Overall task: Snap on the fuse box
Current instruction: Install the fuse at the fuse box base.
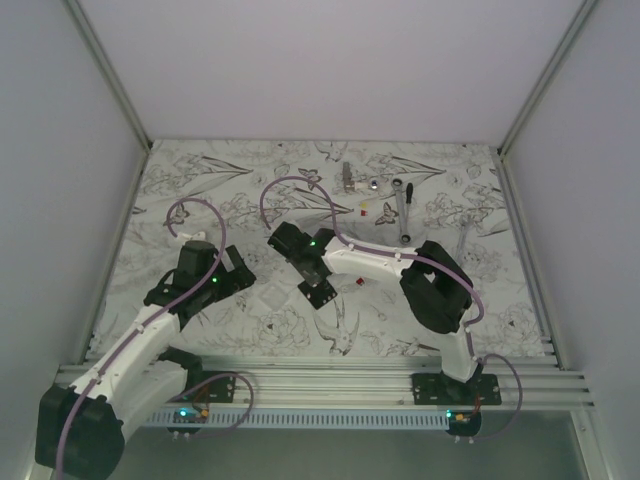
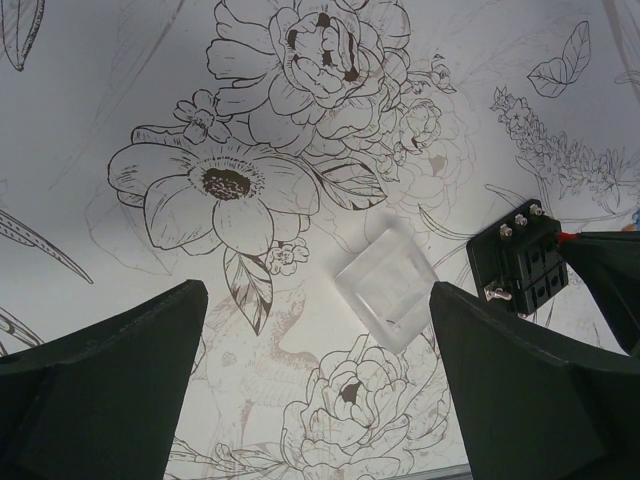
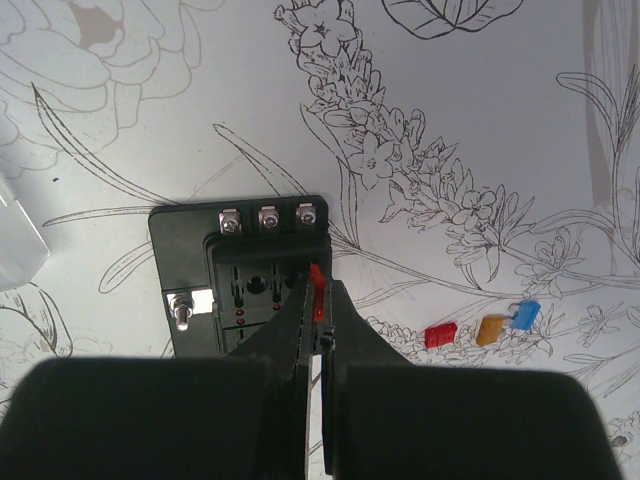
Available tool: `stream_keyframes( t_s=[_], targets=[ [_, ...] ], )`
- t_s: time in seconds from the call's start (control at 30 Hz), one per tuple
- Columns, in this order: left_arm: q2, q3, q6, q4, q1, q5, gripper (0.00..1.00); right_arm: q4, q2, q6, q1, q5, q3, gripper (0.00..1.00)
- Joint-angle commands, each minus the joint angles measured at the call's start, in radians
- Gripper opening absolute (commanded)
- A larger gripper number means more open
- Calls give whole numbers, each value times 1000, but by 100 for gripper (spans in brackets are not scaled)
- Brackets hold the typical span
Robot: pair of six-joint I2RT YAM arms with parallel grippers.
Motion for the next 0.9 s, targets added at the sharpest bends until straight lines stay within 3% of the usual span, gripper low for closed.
stream_keyframes(
  t_s=[0.0,0.87],
  targets=[
    [4,-15,-6,3,7,12,100,-18,1,10,10,17,7,0],
    [-2,-19,-16,7,7,25,100,35,5,19,9,8,-26,0]
  ],
)
